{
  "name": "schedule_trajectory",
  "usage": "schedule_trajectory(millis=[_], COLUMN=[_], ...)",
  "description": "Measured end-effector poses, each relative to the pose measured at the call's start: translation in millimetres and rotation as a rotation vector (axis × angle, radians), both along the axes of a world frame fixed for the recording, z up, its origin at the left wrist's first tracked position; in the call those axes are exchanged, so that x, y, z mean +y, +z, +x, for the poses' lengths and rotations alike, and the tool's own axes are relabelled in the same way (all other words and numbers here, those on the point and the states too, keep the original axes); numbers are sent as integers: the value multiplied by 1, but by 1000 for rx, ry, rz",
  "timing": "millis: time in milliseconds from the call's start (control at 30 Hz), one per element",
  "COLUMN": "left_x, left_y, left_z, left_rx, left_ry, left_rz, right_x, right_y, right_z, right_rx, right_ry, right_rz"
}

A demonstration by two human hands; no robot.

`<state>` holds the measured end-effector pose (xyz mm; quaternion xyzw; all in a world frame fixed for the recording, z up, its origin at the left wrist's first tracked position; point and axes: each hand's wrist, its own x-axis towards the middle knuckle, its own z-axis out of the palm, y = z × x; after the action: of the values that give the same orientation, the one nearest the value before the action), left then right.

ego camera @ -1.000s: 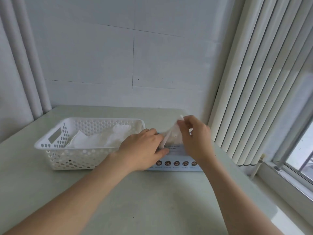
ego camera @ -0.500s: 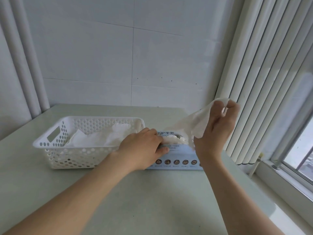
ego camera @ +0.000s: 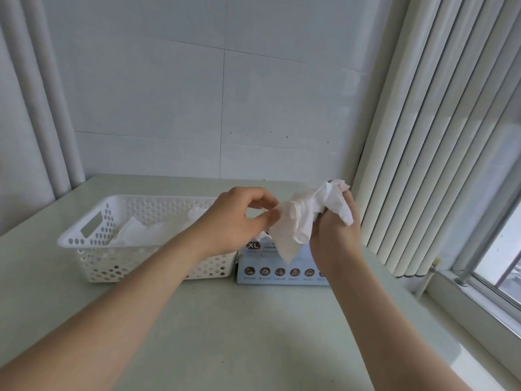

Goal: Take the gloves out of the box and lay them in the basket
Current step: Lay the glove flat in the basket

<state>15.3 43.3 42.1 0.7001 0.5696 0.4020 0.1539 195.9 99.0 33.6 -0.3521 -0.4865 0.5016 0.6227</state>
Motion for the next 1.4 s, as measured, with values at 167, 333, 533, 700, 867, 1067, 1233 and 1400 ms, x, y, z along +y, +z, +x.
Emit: schedule_trajectory(millis=[167, 333, 533, 700, 867, 1067, 1233, 1400], left_x=[2, 3, 2, 0, -4, -3, -3, -4], left_y=[4, 9, 13, 12, 14, 19, 22, 26], left_z=[2, 0, -3, -5, -8, -18, -19, -15], left_rx=[-292, -569, -717, -626, -507, -485, -543, -554], left_ry=[63, 162, 190, 77, -12, 102, 107, 193], left_rz=[25, 15, -8, -38, -91, -89, -173, -134], right_x=[3, 4, -5, -16, -17, -15, -12, -16], right_y=[1, 0, 2, -4, -10, -3, 2, 3], right_z=[-4, -6, -9, -17, -26, -17, -12, -9], right_rx=[237, -31, -196, -451, -528, -380, -236, -214], right_ry=[144, 147, 74, 40, 21, 114, 343, 469], right_rz=[-158, -191, -2, 358, 384, 222, 12, -41])
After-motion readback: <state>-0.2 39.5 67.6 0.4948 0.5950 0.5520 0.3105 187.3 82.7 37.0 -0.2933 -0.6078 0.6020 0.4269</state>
